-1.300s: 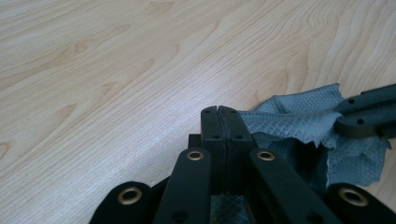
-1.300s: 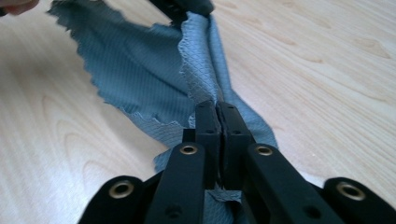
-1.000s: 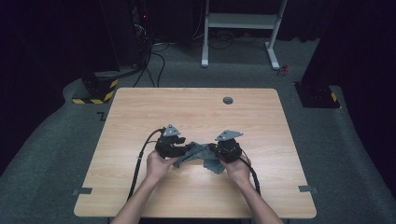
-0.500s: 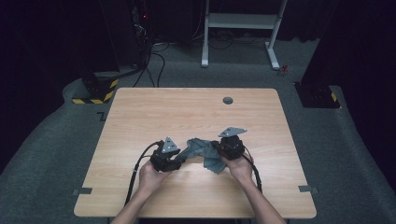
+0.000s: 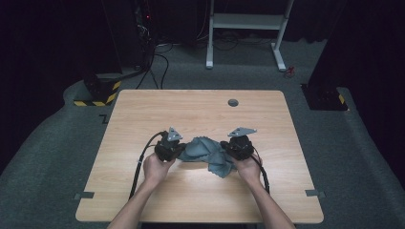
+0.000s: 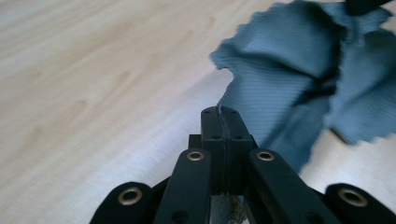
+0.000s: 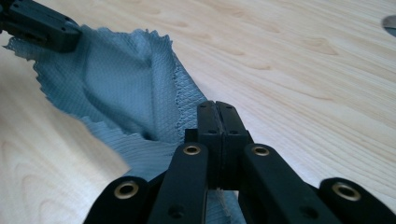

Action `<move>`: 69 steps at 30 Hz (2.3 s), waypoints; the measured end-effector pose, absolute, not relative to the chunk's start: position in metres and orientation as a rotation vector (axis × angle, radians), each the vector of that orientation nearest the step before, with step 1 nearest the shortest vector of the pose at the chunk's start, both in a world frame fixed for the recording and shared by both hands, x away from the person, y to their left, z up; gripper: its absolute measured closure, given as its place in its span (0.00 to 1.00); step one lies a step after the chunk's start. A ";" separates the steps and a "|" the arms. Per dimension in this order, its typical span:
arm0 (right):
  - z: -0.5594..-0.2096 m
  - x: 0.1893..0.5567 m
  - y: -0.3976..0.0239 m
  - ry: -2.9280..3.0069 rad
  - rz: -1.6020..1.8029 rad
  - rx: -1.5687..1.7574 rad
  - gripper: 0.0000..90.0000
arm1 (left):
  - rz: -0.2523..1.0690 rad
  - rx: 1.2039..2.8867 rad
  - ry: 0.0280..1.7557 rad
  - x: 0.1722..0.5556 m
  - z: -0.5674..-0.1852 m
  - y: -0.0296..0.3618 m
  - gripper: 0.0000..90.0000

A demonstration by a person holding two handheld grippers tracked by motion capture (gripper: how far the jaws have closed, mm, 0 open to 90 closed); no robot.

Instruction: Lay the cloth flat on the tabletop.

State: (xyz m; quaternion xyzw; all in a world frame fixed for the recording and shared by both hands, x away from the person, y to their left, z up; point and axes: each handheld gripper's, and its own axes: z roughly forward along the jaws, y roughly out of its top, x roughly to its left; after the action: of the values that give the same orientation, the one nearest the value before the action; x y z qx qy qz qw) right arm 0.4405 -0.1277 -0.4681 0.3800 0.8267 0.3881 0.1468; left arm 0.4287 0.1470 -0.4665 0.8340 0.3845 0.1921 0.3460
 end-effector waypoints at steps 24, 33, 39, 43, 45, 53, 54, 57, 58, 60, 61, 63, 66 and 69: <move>-0.477 0.442 -0.142 2.317 1.083 1.152 0.80 | 0.375 2.187 0.932 0.406 -0.472 0.113 0.60; -0.503 0.397 -0.160 2.381 1.042 1.133 0.81 | 0.311 2.284 0.794 0.370 -0.490 0.063 0.60; -0.512 0.395 -0.157 2.404 0.996 1.127 0.82 | 0.309 2.344 0.812 0.377 -0.507 0.047 0.70; -0.516 0.396 -0.155 2.441 0.997 1.078 0.95 | 0.301 2.352 0.792 0.379 -0.506 0.051 0.88; -0.516 0.395 -0.153 2.445 0.987 1.057 0.99 | 0.298 2.364 0.793 0.380 -0.506 0.053 0.99; -0.504 0.396 -0.157 2.416 0.988 1.055 1.00 | 0.328 2.341 0.808 0.372 -0.494 0.086 0.99; -0.501 0.395 -0.158 2.406 1.000 1.053 1.00 | 0.339 2.343 0.814 0.370 -0.491 0.093 0.99; -0.496 0.393 -0.160 2.401 1.021 1.052 0.99 | 0.352 2.339 0.853 0.367 -0.486 0.117 0.99; -0.495 0.393 -0.159 2.405 1.017 1.051 0.99 | 0.358 2.334 0.870 0.367 -0.485 0.125 0.99; -0.497 0.393 -0.155 2.419 1.005 1.038 0.99 | 0.357 2.317 0.915 0.367 -0.487 0.139 0.99; -0.499 0.394 -0.154 2.425 1.001 1.038 0.99 | 0.351 2.317 0.938 0.367 -0.489 0.145 0.99; -0.502 0.395 -0.152 2.435 0.998 1.045 0.97 | 0.347 2.312 0.976 0.366 -0.495 0.154 0.98; -0.500 0.391 -0.154 2.409 1.049 1.068 0.88 | 0.357 2.293 0.988 0.363 -0.500 0.161 0.90; -0.494 0.380 -0.159 2.392 1.115 1.063 0.85 | 0.390 2.249 1.010 0.359 -0.503 0.166 0.76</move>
State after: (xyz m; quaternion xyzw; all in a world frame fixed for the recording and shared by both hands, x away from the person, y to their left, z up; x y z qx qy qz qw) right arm 0.3796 -0.1594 -0.4935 0.3697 0.8315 0.3877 0.1475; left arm 0.3591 0.1657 -0.5030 0.8546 0.3836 0.1481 0.3171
